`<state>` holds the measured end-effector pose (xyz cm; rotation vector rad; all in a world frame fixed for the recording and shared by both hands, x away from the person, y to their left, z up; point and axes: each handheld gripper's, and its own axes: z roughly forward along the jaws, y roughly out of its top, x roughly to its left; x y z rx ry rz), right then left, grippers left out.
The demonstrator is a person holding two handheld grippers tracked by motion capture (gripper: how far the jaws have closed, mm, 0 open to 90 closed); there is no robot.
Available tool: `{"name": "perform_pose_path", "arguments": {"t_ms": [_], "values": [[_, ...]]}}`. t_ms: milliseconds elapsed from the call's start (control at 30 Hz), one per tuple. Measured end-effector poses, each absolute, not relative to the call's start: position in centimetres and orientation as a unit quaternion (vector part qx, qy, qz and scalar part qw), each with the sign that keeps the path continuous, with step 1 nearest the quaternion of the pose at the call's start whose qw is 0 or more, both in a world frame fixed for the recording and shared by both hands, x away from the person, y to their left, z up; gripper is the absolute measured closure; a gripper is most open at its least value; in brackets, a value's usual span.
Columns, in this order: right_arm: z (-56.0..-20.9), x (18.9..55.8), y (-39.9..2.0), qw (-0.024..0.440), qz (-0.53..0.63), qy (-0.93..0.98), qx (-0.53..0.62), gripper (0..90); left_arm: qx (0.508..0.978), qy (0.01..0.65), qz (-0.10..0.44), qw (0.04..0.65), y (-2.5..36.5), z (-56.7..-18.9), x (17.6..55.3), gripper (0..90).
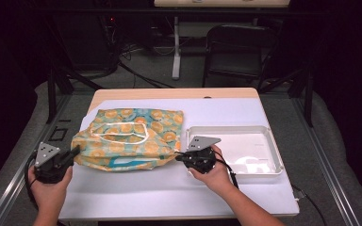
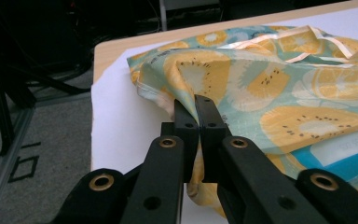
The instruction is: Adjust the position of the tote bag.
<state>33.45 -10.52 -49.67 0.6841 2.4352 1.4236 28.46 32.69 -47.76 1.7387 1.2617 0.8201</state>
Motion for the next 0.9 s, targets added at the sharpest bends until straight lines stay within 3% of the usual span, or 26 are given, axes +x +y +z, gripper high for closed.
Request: {"name": "perform_pose_path", "arguments": {"t_ms": [900], "values": [[-44.5, 35.9, -10.5, 0.155, 0.509, 0.817, 0.224, 90.0, 0.697, 0.467, 0.366, 0.401, 32.4, -42.3, 30.8, 89.7]]}}
